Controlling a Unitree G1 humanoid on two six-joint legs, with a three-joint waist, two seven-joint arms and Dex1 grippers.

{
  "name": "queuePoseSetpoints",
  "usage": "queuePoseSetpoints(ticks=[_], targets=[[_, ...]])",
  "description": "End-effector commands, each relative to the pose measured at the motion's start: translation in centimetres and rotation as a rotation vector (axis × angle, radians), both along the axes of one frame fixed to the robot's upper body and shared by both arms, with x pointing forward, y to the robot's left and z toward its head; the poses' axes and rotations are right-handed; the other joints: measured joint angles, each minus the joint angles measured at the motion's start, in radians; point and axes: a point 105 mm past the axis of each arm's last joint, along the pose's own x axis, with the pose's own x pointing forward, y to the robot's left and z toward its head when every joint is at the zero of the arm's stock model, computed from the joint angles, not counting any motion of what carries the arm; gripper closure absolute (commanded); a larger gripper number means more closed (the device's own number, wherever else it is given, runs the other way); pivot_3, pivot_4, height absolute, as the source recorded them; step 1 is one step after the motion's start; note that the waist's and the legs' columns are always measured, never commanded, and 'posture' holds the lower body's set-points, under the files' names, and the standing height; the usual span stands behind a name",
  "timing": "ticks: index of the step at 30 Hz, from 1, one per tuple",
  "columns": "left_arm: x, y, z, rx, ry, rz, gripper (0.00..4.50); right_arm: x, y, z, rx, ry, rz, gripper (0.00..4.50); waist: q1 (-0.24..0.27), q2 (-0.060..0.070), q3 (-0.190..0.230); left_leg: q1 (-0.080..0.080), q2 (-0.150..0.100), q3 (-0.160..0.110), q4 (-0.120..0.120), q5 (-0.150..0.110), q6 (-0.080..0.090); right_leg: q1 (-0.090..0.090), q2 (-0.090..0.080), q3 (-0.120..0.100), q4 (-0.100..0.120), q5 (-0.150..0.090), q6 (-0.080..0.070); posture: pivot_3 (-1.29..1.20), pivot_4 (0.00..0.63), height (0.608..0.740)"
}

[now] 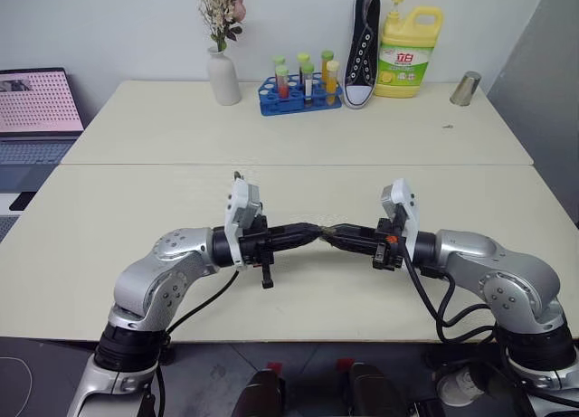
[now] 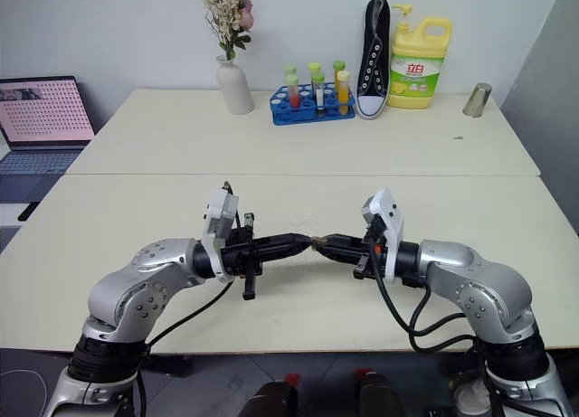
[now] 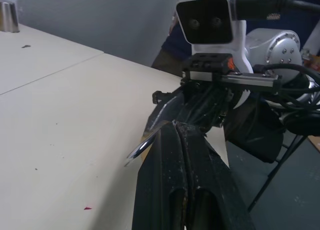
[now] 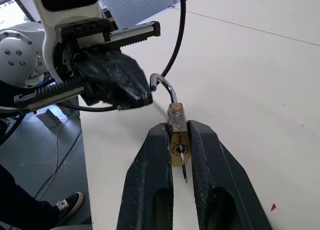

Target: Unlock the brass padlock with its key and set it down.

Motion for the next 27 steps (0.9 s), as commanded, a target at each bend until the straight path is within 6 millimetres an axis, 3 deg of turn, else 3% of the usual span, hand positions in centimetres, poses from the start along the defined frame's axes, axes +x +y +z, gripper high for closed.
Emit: queuePoseSetpoints(ticks=[1,7,11,14,18,27], targets=[[0.1,0.1,1.0,-0.008,-0.047,0.011,4.50,-0.4,0.2,0.5,0.005,-0.023,0.027,4.36,0.000,0.000,0.000,0.000,0.000,0.000,0.000,0.000,0.000,0.000,0.000,0.000,0.000,0.000,0.000,0.00,0.150,0.740],[-0.5,0.4,0.7,0.023,-0.063,-0.003,4.50,-0.4,0.2,0.4,0.002,-0.022,0.022,4.36,0.000,0.000,0.000,0.000,0.000,0.000,0.000,0.000,0.000,0.000,0.000,0.000,0.000,0.000,0.000,0.00,0.150,0.740],[-1.6,3.2,-0.7,0.297,-0.287,-0.022,4.50,-0.1,-0.3,0.3,0.006,0.007,-0.011,4.36,-0.007,0.000,0.000,0.001,0.001,0.002,-0.002,0.000,0.000,-0.001,0.001,0.001,0.000,0.000,0.000,0.00,0.150,0.740],[-1.8,4.2,-1.3,0.373,-0.376,-0.031,4.50,0.1,-0.6,0.2,-0.003,0.019,-0.016,4.36,0.002,0.001,0.001,0.002,0.001,0.004,-0.006,0.000,0.000,-0.001,0.000,0.002,-0.001,-0.001,-0.001,0.00,0.150,0.740],[-1.5,5.3,-2.7,0.495,-0.671,-0.026,3.62,0.4,-0.9,-1.0,-0.053,0.120,-0.018,4.36,0.007,0.001,0.001,0.002,0.001,0.005,-0.008,0.000,0.000,0.000,-0.001,0.001,-0.004,0.000,-0.001,0.00,0.150,0.740],[-2.1,5.4,-4.2,0.538,-0.820,-0.068,0.61,1.9,-0.3,-2.9,-0.066,0.335,-0.026,4.36,-0.001,0.001,0.001,0.001,0.001,0.006,-0.012,0.000,0.000,-0.002,-0.001,0.001,-0.007,0.000,-0.001,0.00,0.150,0.740]])
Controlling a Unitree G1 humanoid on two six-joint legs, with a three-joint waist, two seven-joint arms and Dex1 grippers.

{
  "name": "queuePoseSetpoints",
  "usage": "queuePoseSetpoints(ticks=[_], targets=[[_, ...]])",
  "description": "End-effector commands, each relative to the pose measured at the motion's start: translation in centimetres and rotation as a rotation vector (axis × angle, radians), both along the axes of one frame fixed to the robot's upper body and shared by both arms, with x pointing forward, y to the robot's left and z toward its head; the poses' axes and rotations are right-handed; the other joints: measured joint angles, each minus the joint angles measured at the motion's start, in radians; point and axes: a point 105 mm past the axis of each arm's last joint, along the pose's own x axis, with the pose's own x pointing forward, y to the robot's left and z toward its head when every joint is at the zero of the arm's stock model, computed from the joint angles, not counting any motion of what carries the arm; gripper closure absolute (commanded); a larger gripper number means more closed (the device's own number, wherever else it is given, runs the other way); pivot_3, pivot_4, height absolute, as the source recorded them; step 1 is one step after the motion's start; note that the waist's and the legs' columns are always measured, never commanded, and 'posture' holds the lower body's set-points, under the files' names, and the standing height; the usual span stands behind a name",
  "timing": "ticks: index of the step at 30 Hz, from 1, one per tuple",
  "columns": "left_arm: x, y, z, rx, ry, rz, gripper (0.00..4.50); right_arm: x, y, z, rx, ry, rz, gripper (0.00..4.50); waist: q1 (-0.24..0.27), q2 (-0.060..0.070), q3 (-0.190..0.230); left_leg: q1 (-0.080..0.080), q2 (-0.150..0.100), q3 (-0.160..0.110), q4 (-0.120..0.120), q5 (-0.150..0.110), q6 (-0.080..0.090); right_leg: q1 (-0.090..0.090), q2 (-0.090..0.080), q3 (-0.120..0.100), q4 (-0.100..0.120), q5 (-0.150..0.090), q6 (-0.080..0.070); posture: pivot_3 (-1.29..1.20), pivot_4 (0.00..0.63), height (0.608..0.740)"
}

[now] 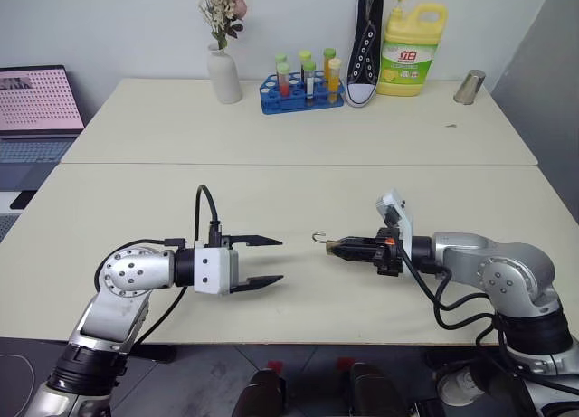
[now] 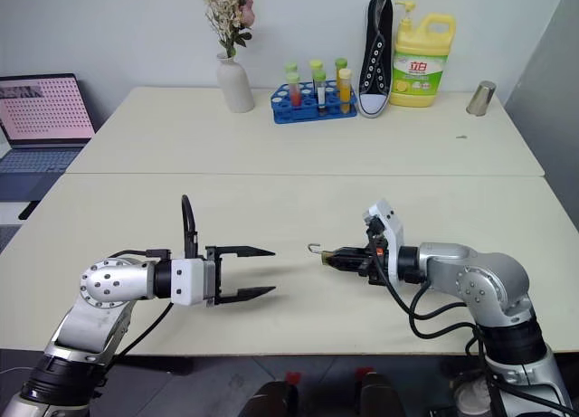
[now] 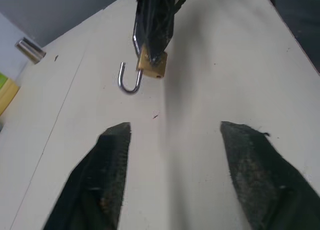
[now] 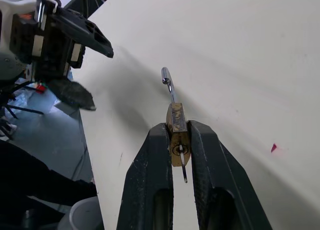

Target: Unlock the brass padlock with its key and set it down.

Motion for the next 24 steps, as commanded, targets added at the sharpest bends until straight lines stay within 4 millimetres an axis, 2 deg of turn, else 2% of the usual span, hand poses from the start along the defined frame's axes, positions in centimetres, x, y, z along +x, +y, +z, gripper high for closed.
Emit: queuePoseSetpoints(ticks=[1,2,9,12,13,15,19,21,23,24], targets=[[-0.1,0.2,-0.2,0.009,-0.055,-0.004,0.32,1.1,1.0,0.0,0.015,0.056,0.011,4.36,-0.005,0.000,0.000,0.000,0.000,0.000,0.000,0.000,0.000,0.000,0.000,0.000,0.000,0.000,0.000,0.00,0.150,0.740],[0.0,0.2,-0.1,0.004,-0.061,0.000,0.01,1.6,1.3,-0.4,0.006,0.084,0.005,4.36,-0.005,0.000,0.000,0.000,0.000,0.001,0.000,0.000,0.000,-0.001,0.000,0.001,0.001,0.000,0.000,0.00,0.150,0.740],[0.3,-0.1,0.0,-0.049,-0.025,0.030,0.00,3.7,2.2,-2.3,-0.052,0.143,-0.016,4.36,-0.003,0.000,0.000,-0.001,0.000,0.002,0.000,0.000,0.000,-0.003,0.001,0.001,0.002,0.000,0.000,0.00,0.150,0.740],[0.3,-0.4,0.0,-0.083,0.026,0.045,0.00,4.3,1.7,-2.9,-0.100,0.127,-0.030,4.36,-0.003,0.000,0.000,-0.001,0.000,0.002,0.000,0.000,0.000,-0.004,0.001,0.001,0.002,0.000,0.000,0.00,0.150,0.740],[0.3,-0.5,0.1,-0.091,0.044,0.049,0.00,4.4,1.4,-3.0,-0.110,0.119,-0.038,3.63,-0.003,0.000,0.000,-0.001,0.000,0.002,0.000,0.000,0.000,-0.004,0.001,0.001,0.003,0.000,0.000,0.00,0.150,0.740],[0.6,-0.5,0.1,-0.108,0.087,0.073,0.00,4.7,0.7,-3.0,-0.120,0.110,-0.065,3.06,-0.003,0.000,0.000,-0.001,0.000,0.002,0.000,0.000,0.000,-0.004,0.001,0.001,0.003,0.000,0.000,0.00,0.150,0.740],[0.8,-0.5,0.2,-0.145,0.193,0.103,0.00,4.2,-1.0,-2.5,-0.122,0.103,-0.071,1.59,-0.004,0.000,0.000,-0.001,0.000,0.002,0.000,0.000,0.000,-0.004,0.001,0.001,0.003,0.000,0.000,0.00,0.150,0.740],[1.0,-0.3,0.2,-0.159,0.249,0.136,0.00,3.6,-2.2,-2.4,-0.181,0.039,-0.063,0.88,0.000,0.000,0.000,-0.001,0.000,0.002,0.000,0.000,0.000,-0.004,0.001,0.001,0.003,0.000,0.000,0.00,0.150,0.740],[1.3,0.0,-0.1,-0.135,0.287,0.172,0.00,2.6,-3.1,-1.7,-0.254,-0.100,-0.011,0.11,0.001,0.000,0.000,-0.002,-0.001,0.002,0.000,0.000,0.000,-0.004,0.000,0.000,0.003,0.000,0.000,0.00,0.150,0.740],[1.3,0.1,-0.1,-0.130,0.287,0.176,0.00,1.8,-3.1,-0.9,-0.260,-0.173,0.034,0.02,0.000,0.000,0.000,-0.002,-0.001,0.002,0.000,0.000,0.000,-0.004,0.000,0.000,0.002,0.000,0.000,0.00,0.150,0.740]])
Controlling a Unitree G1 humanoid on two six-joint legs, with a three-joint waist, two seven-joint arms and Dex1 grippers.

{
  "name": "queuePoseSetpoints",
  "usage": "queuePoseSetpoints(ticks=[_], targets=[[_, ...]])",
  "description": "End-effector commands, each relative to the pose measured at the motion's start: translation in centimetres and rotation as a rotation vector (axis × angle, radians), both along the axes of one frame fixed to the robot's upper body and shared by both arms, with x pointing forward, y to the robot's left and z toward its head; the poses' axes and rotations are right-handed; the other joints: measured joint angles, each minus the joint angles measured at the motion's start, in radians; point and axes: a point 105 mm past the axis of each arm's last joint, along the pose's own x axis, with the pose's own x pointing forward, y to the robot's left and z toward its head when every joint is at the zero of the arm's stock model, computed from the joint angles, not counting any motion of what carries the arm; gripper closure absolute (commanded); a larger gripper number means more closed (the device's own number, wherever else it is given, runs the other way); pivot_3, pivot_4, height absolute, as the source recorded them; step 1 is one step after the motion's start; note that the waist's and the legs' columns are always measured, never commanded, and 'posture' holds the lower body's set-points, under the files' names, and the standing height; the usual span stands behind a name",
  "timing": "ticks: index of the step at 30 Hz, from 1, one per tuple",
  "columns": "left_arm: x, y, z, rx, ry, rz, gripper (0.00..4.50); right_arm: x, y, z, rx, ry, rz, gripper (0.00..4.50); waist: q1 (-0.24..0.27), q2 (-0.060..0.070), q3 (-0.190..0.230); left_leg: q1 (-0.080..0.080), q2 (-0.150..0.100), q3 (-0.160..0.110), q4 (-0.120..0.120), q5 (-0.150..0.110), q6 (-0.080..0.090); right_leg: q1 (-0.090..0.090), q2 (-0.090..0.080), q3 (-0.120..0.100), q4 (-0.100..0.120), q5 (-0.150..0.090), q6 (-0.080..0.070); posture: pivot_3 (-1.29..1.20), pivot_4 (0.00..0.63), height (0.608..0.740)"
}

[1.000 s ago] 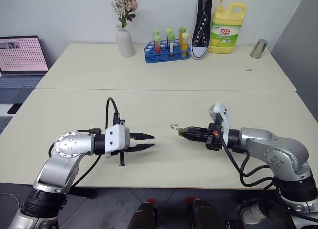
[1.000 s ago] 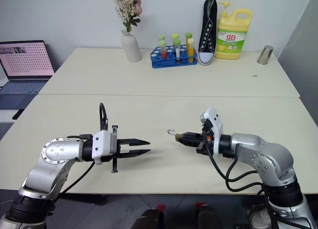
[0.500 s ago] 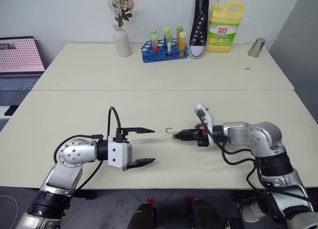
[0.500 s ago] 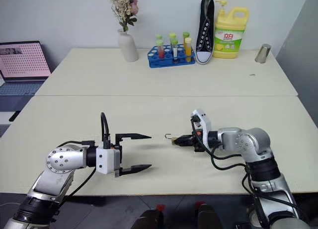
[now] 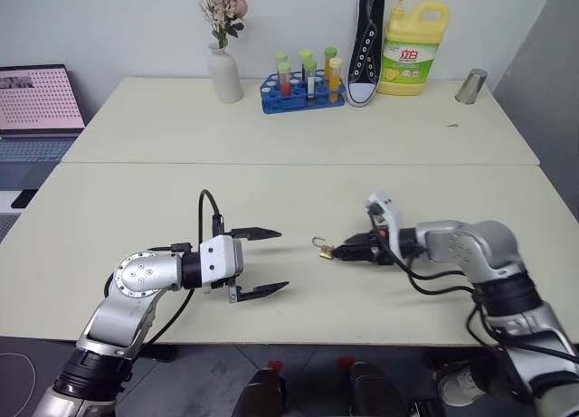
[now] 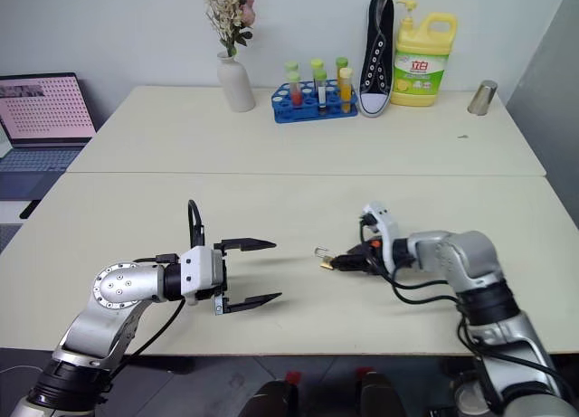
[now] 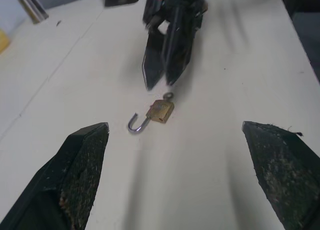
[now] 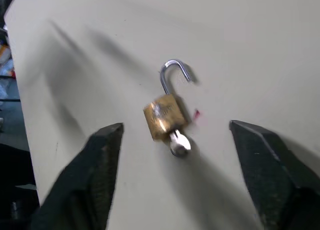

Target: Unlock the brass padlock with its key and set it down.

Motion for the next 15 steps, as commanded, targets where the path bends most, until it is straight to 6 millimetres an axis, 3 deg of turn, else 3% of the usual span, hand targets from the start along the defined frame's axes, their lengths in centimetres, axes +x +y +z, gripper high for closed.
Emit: queuePoseSetpoints(ticks=[1,7,15], targets=[[0.1,0.1,0.9,0.009,-0.008,0.019,0.00,-2.0,0.3,3.0,-0.034,-0.233,0.165,0.02,-0.002,0.000,0.000,0.000,0.000,0.000,0.000,0.000,0.000,0.000,0.000,0.000,0.000,0.000,0.000,0.00,0.150,0.740],[0.9,1.1,0.8,0.062,0.025,0.104,0.00,-5.4,-0.5,5.3,-0.057,-0.375,0.264,0.02,-0.010,0.000,0.000,0.001,0.002,0.001,0.000,0.000,0.000,0.000,0.001,0.000,0.002,0.000,0.000,0.00,0.150,0.740],[1.2,0.8,1.1,0.042,0.026,0.088,0.00,-5.8,-0.7,5.4,-0.075,-0.429,0.246,0.02,-0.004,0.000,0.000,0.002,0.002,0.002,0.000,0.000,0.000,0.001,0.001,0.000,0.001,0.000,0.000,0.00,0.150,0.740]])
